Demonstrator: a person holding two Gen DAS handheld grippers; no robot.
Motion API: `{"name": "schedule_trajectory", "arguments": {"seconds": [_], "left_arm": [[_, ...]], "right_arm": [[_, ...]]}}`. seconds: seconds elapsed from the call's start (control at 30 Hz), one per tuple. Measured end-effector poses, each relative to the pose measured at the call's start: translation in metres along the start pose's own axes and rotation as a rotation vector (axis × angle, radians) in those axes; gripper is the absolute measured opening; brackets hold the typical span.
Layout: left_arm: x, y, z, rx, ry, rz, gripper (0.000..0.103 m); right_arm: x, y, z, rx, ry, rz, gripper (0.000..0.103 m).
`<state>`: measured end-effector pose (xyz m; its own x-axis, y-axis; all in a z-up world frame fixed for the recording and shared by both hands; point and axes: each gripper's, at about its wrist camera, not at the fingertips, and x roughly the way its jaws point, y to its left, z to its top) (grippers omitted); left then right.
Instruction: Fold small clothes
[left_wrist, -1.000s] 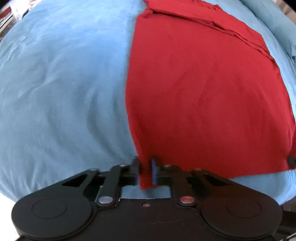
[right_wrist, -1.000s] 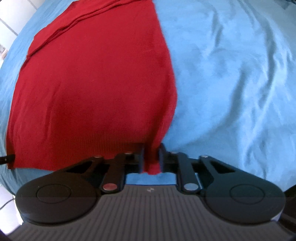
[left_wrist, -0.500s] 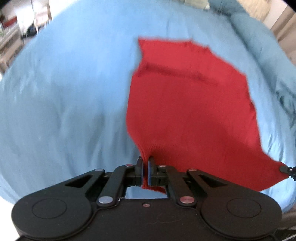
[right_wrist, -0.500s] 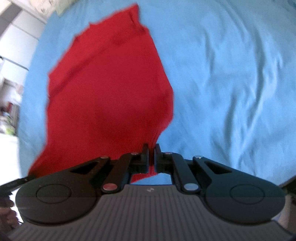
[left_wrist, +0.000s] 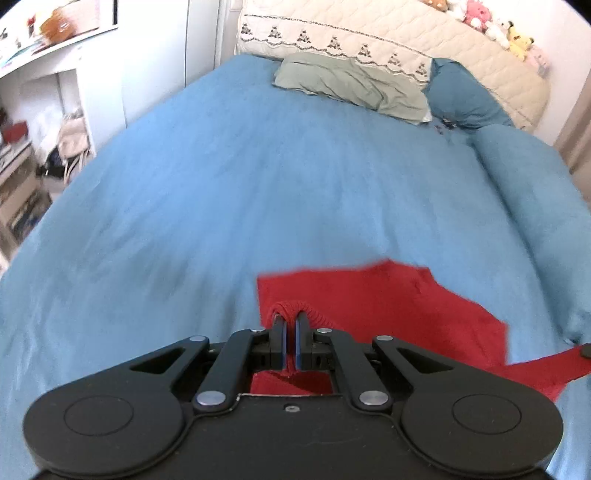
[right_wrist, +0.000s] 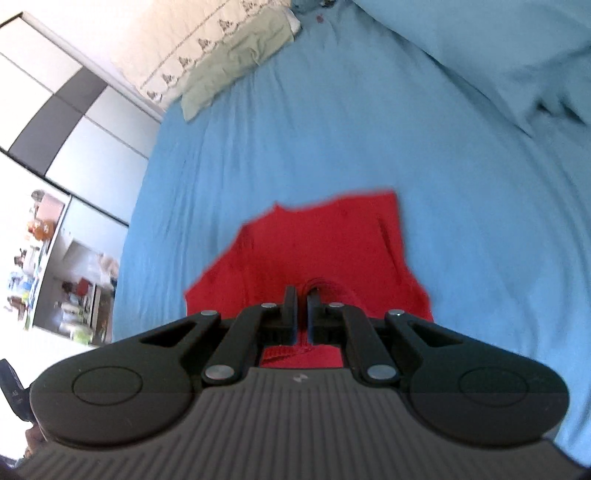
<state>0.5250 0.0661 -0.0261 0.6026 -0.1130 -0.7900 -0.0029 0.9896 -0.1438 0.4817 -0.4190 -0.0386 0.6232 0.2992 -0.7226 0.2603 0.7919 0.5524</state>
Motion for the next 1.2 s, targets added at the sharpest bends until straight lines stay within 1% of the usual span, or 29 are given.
{"name": "schedule_trajectory", "arguments": {"seconds": [0.07, 0.13, 0.17, 0.23, 0.3, 0.37, 0.43, 0.53, 0.57, 0.6, 0.63, 0.67, 0.7, 0.73, 0.77, 0.8, 0.83, 0.87, 0.9, 0.93, 0.97, 1.0, 1.03, 1.1, 1.17, 1.2], "left_arm": [[0.043, -0.004, 0.013, -0.005, -0.004, 0.018, 0.004], [0.088, -0.007, 0.022, -0.012, 0.003, 0.044, 0.004], [0.114, -0.008, 0.025, -0.024, 0.016, 0.053, 0.004], [0.148, -0.005, 0.026, -0.060, 0.034, 0.067, 0.004], [0.181, -0.003, 0.026, -0.090, 0.052, 0.087, 0.004], [0.201, 0.002, 0.025, -0.113, 0.068, 0.102, 0.004], [0.217, 0.003, 0.023, -0.119, 0.075, 0.114, 0.004], [0.229, 0.001, 0.021, -0.094, 0.092, 0.129, 0.004], [0.227, 0.002, 0.018, -0.090, 0.095, 0.135, 0.006], [0.227, 0.003, 0.018, -0.098, 0.094, 0.135, 0.012], [0.226, 0.005, 0.019, -0.109, 0.089, 0.130, 0.012], [0.222, 0.004, 0.018, -0.120, 0.079, 0.125, 0.021], [0.217, 0.003, 0.019, -0.127, 0.064, 0.125, 0.044], [0.210, 0.001, 0.020, -0.120, 0.041, 0.139, 0.061], [0.206, -0.004, 0.025, -0.098, 0.014, 0.160, 0.078], [0.195, -0.007, 0.025, -0.069, -0.021, 0.175, 0.078], [0.182, -0.011, 0.023, -0.033, -0.055, 0.187, 0.079], [0.168, -0.018, 0.019, 0.008, -0.081, 0.196, 0.087], [0.158, -0.024, 0.014, 0.047, -0.096, 0.199, 0.100], [0.148, -0.033, 0.006, 0.092, -0.107, 0.202, 0.103], [0.140, -0.043, -0.003, 0.137, -0.113, 0.200, 0.103], [0.132, -0.054, -0.015, 0.190, -0.110, 0.183, 0.103], [0.127, -0.065, -0.028, 0.237, -0.099, 0.158, 0.103], [0.124, -0.081, -0.052, 0.294, -0.052, 0.115, 0.103], [0.130, -0.090, -0.076, 0.313, 0.007, 0.081, 0.103], [0.135, -0.093, -0.088, 0.310, 0.041, 0.076, 0.103]], "right_arm": [[0.043, -0.009, 0.024, 0.009, 0.001, -0.009, 0.020], [0.091, -0.018, 0.042, -0.003, 0.005, -0.038, 0.020], [0.112, -0.026, 0.047, -0.008, 0.009, -0.055, 0.020], [0.153, -0.040, 0.056, -0.010, 0.001, -0.071, 0.020], [0.179, -0.051, 0.062, 0.008, -0.010, -0.081, 0.020], [0.203, -0.061, 0.066, 0.019, -0.010, -0.098, 0.020], [0.218, -0.068, 0.064, 0.004, -0.003, -0.114, 0.020], [0.238, -0.072, 0.068, -0.020, 0.006, -0.130, 0.020], [0.243, -0.071, 0.067, -0.034, 0.008, -0.134, 0.020], [0.243, -0.070, 0.063, -0.044, 0.009, -0.137, 0.020], [0.243, -0.070, 0.062, -0.055, 0.009, -0.134, 0.020], [0.242, -0.073, 0.062, -0.070, 0.008, -0.128, 0.021], [0.240, -0.072, 0.063, -0.087, 0.001, -0.130, 0.023], [0.238, -0.070, 0.063, -0.107, 0.000, -0.127, 0.025], [0.234, -0.068, 0.066, -0.125, 0.001, -0.119, 0.033], [0.229, -0.064, 0.066, -0.159, -0.006, -0.120, 0.052], [0.222, -0.056, 0.066, -0.201, -0.030, -0.142, 0.067], [0.214, -0.046, 0.063, -0.254, -0.070, -0.174, 0.093], [0.203, -0.034, 0.059, -0.325, -0.122, -0.216, 0.103], [0.197, -0.023, 0.053, -0.395, -0.154, -0.250, 0.103], [0.189, -0.014, 0.045, -0.463, -0.170, -0.266, 0.103], [0.183, -0.006, 0.035, -0.518, -0.166, -0.259, 0.103], [0.180, -0.001, 0.025, -0.548, -0.148, -0.232, 0.103], [0.176, 0.004, 0.002, -0.574, -0.096, -0.165, 0.103], [0.181, 0.004, -0.017, -0.576, -0.046, -0.148, 0.103], [0.187, 0.002, -0.026, -0.572, -0.019, -0.140, 0.103]]}}
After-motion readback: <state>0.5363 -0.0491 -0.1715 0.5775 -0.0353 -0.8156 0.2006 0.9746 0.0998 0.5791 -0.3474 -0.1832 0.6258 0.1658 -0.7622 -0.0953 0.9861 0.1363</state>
